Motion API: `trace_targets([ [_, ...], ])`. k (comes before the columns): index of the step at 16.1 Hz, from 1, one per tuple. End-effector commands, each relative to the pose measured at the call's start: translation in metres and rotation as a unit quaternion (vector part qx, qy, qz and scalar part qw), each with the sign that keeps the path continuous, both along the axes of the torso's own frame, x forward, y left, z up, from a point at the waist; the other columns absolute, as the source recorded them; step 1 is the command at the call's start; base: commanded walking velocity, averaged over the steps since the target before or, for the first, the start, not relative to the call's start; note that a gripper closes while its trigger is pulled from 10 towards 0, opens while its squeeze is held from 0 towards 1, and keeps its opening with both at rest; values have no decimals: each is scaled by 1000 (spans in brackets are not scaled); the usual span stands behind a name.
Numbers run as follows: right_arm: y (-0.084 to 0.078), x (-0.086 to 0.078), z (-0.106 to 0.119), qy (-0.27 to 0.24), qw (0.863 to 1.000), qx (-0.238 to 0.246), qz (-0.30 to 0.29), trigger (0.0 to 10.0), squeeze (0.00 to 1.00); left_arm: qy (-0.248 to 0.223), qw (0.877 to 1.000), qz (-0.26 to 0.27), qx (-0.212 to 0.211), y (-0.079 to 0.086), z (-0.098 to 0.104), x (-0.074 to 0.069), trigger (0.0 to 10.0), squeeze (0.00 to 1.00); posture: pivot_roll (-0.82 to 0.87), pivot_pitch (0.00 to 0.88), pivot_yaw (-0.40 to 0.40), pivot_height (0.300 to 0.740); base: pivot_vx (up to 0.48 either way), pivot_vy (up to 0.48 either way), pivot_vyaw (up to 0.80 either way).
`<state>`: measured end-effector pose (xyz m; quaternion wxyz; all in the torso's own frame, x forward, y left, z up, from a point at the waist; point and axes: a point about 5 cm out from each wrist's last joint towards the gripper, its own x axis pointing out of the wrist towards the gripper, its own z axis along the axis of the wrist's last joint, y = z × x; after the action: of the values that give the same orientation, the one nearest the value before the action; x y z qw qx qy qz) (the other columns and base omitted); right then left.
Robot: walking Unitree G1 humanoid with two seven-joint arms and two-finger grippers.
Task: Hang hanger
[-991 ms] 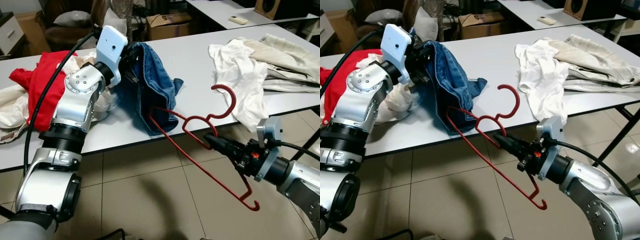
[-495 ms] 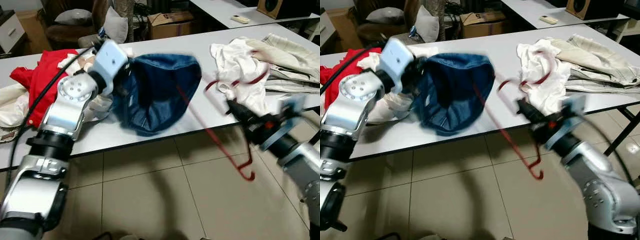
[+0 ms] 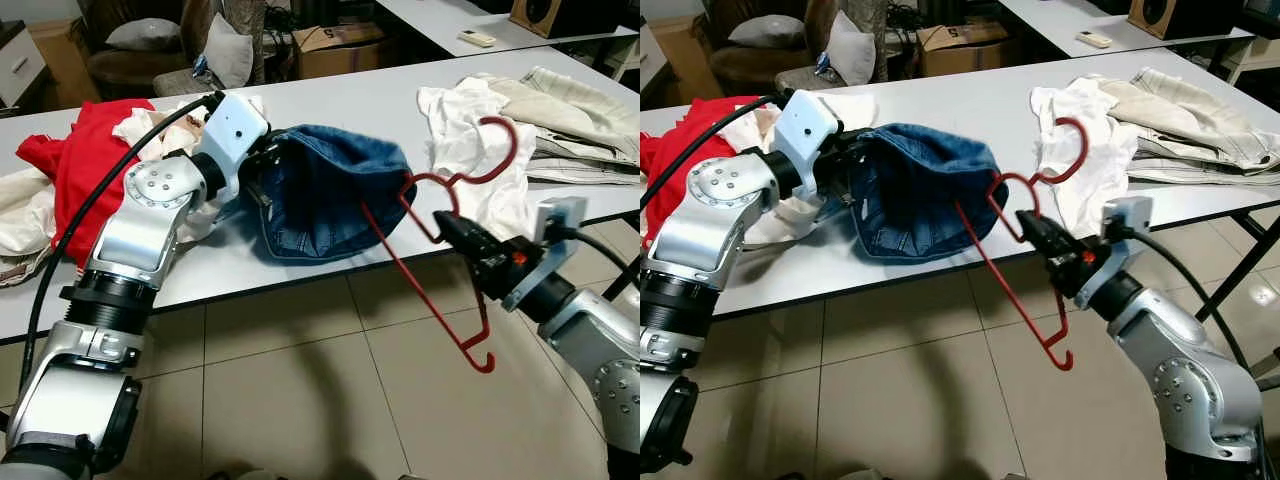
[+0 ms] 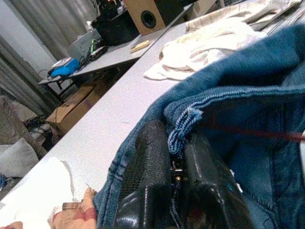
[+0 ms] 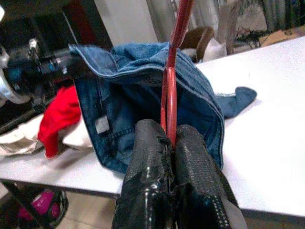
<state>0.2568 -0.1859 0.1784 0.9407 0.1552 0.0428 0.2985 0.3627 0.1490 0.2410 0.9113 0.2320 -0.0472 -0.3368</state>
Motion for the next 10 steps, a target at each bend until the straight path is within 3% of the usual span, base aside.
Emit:
trace_targets([
  [1, 3, 5, -6, 18, 1000, -18, -1, 10000, 0, -21, 999, -21, -17, -3, 20, -4, 0, 0, -119, 0, 57, 740, 0, 0, 0],
  [3, 0, 19, -4, 10, 999, -9, -40, 10000, 0, 1, 998, -61, 2, -7, 22, -13, 0, 0, -116, 0, 55, 740, 0, 0, 0],
  [6, 15, 22, 19, -35, 998, 43, 19, 10000, 0, 33, 992, -66, 106, 0, 2, -17, 0, 0, -109, 0, 53, 740, 0, 0, 0],
  [9, 17, 25, 23, -38, 996, 74, 19, 10000, 0, 43, 992, -79, 92, -3, 1, -20, 0, 0, -105, 0, 49, 740, 0, 0, 0],
  [10, 17, 33, 25, -35, 991, 128, -9, 10000, 0, 58, 990, -121, 54, -11, 6, -28, 0, 0, -104, 0, 50, 740, 0, 0, 0],
])
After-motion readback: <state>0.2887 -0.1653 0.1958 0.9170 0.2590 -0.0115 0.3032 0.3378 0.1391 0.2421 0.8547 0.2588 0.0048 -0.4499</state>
